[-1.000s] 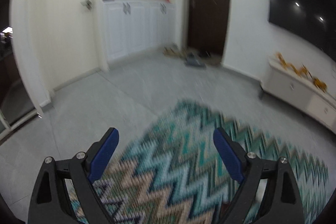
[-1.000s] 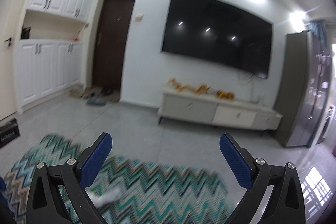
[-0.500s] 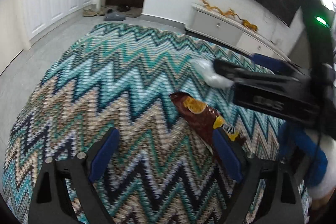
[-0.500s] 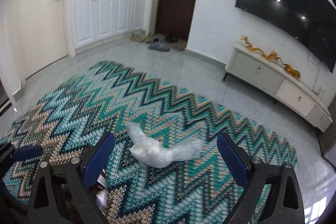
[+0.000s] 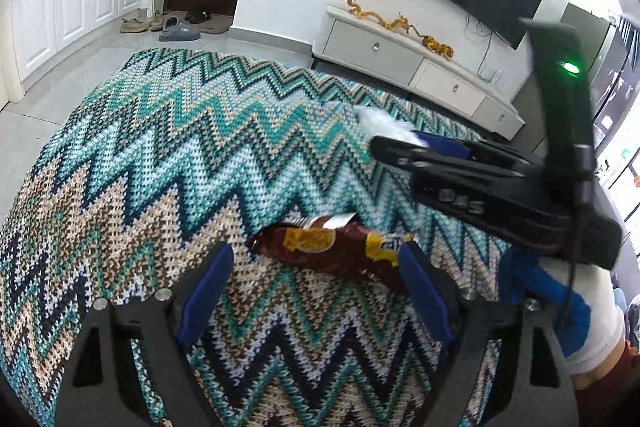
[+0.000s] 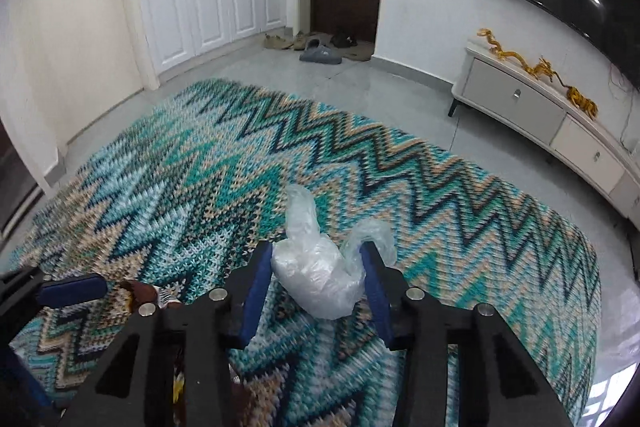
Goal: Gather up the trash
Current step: 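Close the left tool on the brown snack wrapper and lift it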
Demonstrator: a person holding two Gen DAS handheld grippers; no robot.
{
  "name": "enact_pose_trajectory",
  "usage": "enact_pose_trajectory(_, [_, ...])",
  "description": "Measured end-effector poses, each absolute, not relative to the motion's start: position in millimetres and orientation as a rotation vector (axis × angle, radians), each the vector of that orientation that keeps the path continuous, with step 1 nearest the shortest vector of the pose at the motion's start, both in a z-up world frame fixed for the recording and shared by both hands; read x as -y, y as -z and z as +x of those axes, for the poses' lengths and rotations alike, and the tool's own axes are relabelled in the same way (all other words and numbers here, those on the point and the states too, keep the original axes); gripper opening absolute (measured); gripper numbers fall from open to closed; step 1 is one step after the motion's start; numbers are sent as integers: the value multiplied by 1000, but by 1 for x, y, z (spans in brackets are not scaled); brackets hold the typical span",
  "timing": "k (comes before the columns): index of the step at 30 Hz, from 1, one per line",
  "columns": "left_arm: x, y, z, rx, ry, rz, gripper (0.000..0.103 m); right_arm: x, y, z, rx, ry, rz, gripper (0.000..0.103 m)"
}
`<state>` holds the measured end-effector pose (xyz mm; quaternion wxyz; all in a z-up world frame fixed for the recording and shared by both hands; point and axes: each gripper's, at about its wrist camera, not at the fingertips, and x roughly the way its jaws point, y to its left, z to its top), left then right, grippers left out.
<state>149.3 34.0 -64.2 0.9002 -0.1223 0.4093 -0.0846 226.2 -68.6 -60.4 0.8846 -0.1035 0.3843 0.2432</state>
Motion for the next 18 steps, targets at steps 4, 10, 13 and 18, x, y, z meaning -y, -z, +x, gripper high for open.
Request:
enact_pose_trajectory(4, [-38, 52, 161, -825, 183, -287, 84, 96, 41, 213, -766, -479, -114, 41])
enact_pose_trajectory(10, [-28, 45, 188, -807, 275, -208, 85, 135, 22, 191, -729, -417, -42, 42])
enact_pose_trajectory(13, [-12, 50, 198, -830, 331, -131, 85, 152, 16, 179, -721, -384, -20, 42])
enact_pose_trajectory(18, [11, 66, 195, -853, 380, -10, 85, 175, 8, 152, -709, -365, 4, 42])
